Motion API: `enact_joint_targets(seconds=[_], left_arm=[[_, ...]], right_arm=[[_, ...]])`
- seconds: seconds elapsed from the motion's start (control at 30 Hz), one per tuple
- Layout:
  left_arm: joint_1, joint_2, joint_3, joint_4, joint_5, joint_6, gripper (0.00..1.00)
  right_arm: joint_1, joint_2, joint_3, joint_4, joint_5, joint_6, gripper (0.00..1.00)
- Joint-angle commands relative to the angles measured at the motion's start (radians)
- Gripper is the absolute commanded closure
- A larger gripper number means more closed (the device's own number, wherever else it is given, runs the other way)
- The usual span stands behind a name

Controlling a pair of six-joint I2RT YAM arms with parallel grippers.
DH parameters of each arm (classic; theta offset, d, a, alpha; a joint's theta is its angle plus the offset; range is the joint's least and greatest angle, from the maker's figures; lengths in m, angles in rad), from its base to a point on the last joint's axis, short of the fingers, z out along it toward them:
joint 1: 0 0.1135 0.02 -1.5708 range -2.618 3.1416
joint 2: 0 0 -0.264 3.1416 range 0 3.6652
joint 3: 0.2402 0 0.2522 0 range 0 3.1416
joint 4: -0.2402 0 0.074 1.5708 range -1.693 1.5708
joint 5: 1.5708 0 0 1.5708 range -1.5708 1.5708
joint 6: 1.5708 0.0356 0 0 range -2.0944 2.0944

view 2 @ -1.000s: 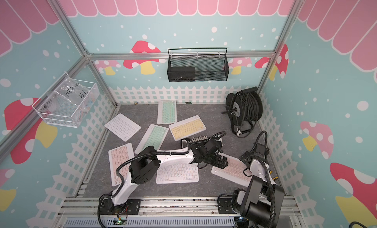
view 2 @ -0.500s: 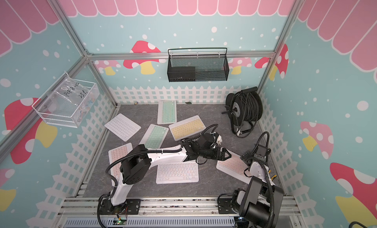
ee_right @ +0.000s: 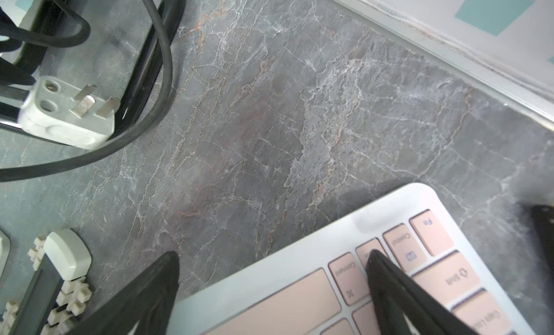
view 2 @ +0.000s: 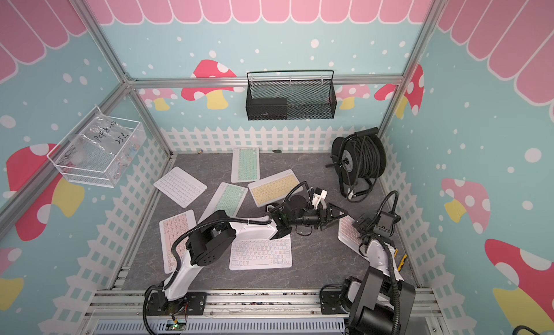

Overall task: Stack the numeric keypads
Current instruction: Pick up the numeric keypad from the center of the board.

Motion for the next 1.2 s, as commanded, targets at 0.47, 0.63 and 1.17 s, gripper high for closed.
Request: enact_joint_targets(seconds=[0.47,0.63,1.17], left_arm=[[-0.044,0.124,-0.016,0.27,-0.051,-0.501,0.01],[-0.039,0.098,0.011,0.15,-0.01,-0.435,0.01],[-0.023,-0.098,0.063,-0.64,-0.01,0.174,0.26]], right_arm=[[0.03,0.007,-0.087,-0.266,-0.212,0.035,0.02],[0.031,0.007,-0.086,-0.268,-0.209,0.032,0.02],[0.031,-0.017,-0.005,-0.291,-0.217,0.054,0.01]])
